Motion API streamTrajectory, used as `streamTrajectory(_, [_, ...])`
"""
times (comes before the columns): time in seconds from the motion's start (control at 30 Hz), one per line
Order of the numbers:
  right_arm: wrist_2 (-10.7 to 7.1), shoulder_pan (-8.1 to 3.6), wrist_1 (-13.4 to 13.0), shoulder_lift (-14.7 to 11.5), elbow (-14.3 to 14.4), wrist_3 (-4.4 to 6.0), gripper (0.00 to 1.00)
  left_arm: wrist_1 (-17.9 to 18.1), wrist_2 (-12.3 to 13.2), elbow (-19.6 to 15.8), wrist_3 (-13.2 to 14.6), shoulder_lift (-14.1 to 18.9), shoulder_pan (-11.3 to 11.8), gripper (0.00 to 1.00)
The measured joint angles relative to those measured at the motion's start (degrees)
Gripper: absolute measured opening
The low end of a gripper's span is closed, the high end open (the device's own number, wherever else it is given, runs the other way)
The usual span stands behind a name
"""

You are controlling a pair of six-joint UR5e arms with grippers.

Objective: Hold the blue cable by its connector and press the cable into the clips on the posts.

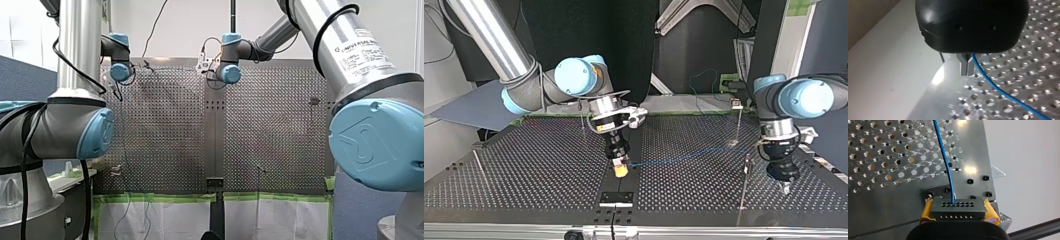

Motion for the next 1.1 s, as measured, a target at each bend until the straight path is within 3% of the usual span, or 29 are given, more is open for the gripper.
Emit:
streamTrajectory(0.17, [-0.06,-0.01,0.0,0.1,0.0,-0.01,0.0,-0.1,0.9,0.1,0.1,-0.3,0.1,0.0])
streamTrajectory(0.2, [-0.07,0.0,0.0,0.1,0.0,-0.01,0.0,-0.1,1.0,0.1,0.1,-0.3,0.1,0.11])
streamTrajectory(0.23, [-0.07,-0.01,0.0,0.1,0.0,-0.02,0.0,-0.1,1.1,0.1,0.1,-0.3,0.1,0.11])
streamTrajectory(0.3, [-0.08,-0.01,0.1,0.1,0.0,-0.01,0.0,-0.1,1.1,0.1,0.1,-0.3,0.1,0.35])
streamTrajectory(0.4, [-0.08,0.03,0.1,0.1,0.0,-0.03,0.0,-0.2,1.0,0.1,0.1,-0.3,0.2,0.35])
streamTrajectory(0.43, [-0.07,0.06,0.1,0.1,0.0,-0.05,0.0,-0.2,1.0,0.1,0.1,-0.3,0.2,0.55])
streamTrajectory(0.5, [-0.06,0.12,0.1,0.1,0.0,-0.07,0.0,-0.4,0.9,0.1,0.0,-0.3,0.2,0.68])
streamTrajectory(0.63, [-0.05,0.13,0.1,0.1,0.0,-0.11,0.0,-1.1,0.8,0.1,-0.1,-0.3,0.2,0.77])
streamTrajectory(0.7, [-0.03,0.07,0.1,0.1,0.0,-0.14,0.0,-1.5,0.7,0.1,0.0,-0.3,0.2,0.87])
streamTrajectory(0.87, [-0.01,0.05,0.0,0.1,0.0,-0.18,0.0,-3.6,-0.6,0.1,0.6,0.3,0.1,0.98])
streamTrajectory(1.1, [0.0,0.03,0.0,0.1,0.0,-0.25,0.0,-6.9,-3.0,0.1,2.5,3.0,-0.6,0.98])
